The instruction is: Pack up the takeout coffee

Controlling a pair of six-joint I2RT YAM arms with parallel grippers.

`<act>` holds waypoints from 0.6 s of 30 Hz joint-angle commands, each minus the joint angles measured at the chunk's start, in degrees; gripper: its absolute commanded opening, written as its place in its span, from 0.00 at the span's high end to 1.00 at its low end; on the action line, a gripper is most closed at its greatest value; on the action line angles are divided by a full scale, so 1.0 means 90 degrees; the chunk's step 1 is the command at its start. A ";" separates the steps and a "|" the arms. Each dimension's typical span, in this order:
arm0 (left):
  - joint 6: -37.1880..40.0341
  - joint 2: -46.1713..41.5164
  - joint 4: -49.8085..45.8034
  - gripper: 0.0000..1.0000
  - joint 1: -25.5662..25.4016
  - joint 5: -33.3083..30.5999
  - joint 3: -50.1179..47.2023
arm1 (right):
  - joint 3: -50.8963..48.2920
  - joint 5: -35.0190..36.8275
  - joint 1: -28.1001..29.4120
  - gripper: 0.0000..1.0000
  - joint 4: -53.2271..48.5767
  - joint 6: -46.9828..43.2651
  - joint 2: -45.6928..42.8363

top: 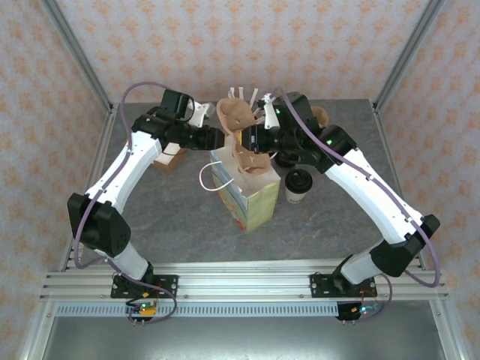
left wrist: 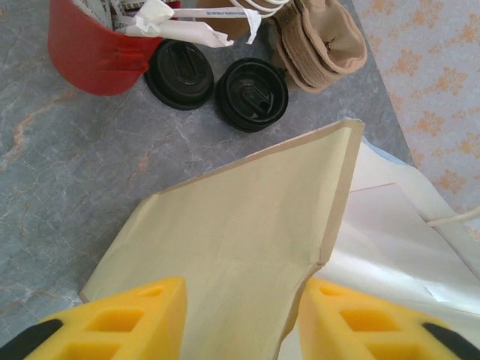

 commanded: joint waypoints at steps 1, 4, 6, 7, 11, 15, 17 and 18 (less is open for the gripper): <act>-0.0117 -0.0188 0.0328 0.60 0.0076 0.0108 -0.0130 | -0.0204 0.0061 0.0095 0.72 0.0161 -0.0008 -0.0092; -0.0164 -0.0209 0.0415 0.62 0.0078 0.0162 -0.0211 | -0.0372 0.0182 0.0187 0.72 0.0195 -0.0116 -0.0164; -0.0169 -0.0193 0.0412 0.63 0.0087 0.0163 -0.0209 | -0.0457 0.0230 0.0231 0.72 0.0227 -0.0174 -0.0210; -0.0174 -0.0183 0.0415 0.64 0.0086 0.0163 -0.0204 | -0.0491 0.0291 0.0249 0.72 0.0204 -0.0221 -0.0232; -0.0199 -0.0172 0.0423 0.65 0.0087 0.0172 -0.0194 | -0.0673 0.0481 0.0272 0.72 0.0159 -0.0384 -0.0340; -0.0188 -0.0193 0.0405 0.66 0.0088 0.0163 -0.0203 | -0.0876 0.0566 0.0272 0.72 0.0234 -0.0487 -0.0446; -0.0183 -0.0198 0.0389 0.66 0.0097 0.0154 -0.0204 | -0.0936 0.0614 0.0274 0.72 0.0258 -0.0529 -0.0464; -0.0185 -0.0205 0.0385 0.66 0.0097 0.0158 -0.0204 | -0.0937 0.0613 0.0272 0.72 0.0244 -0.0546 -0.0457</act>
